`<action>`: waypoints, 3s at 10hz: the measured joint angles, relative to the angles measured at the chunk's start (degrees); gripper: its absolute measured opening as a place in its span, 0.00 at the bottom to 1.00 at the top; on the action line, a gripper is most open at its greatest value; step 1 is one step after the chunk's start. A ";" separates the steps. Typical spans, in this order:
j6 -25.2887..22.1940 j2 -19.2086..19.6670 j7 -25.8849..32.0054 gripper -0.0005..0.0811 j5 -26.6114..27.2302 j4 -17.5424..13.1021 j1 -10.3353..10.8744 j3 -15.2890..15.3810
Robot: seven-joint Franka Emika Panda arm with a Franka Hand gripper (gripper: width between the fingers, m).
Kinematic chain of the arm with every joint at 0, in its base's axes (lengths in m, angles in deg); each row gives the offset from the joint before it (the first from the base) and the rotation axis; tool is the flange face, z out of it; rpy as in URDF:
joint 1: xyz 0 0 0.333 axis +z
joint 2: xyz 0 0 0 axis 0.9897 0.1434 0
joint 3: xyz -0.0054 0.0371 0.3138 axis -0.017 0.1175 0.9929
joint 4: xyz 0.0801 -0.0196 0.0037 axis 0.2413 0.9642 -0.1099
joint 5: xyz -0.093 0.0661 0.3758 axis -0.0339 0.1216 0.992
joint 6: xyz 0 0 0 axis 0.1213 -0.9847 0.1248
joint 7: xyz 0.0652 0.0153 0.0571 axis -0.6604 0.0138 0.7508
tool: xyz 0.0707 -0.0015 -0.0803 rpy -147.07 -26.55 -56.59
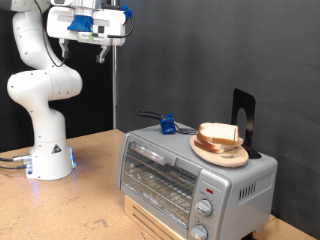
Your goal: Make a piece of toast with the oven
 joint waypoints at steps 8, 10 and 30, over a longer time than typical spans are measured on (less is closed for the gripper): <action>12.94 1.13 33.24 1.00 1.57 0.80 9.21 -1.70; 15.82 1.27 47.38 1.00 8.63 0.94 13.79 -7.23; 23.47 13.65 62.93 1.00 24.70 1.12 17.68 -15.36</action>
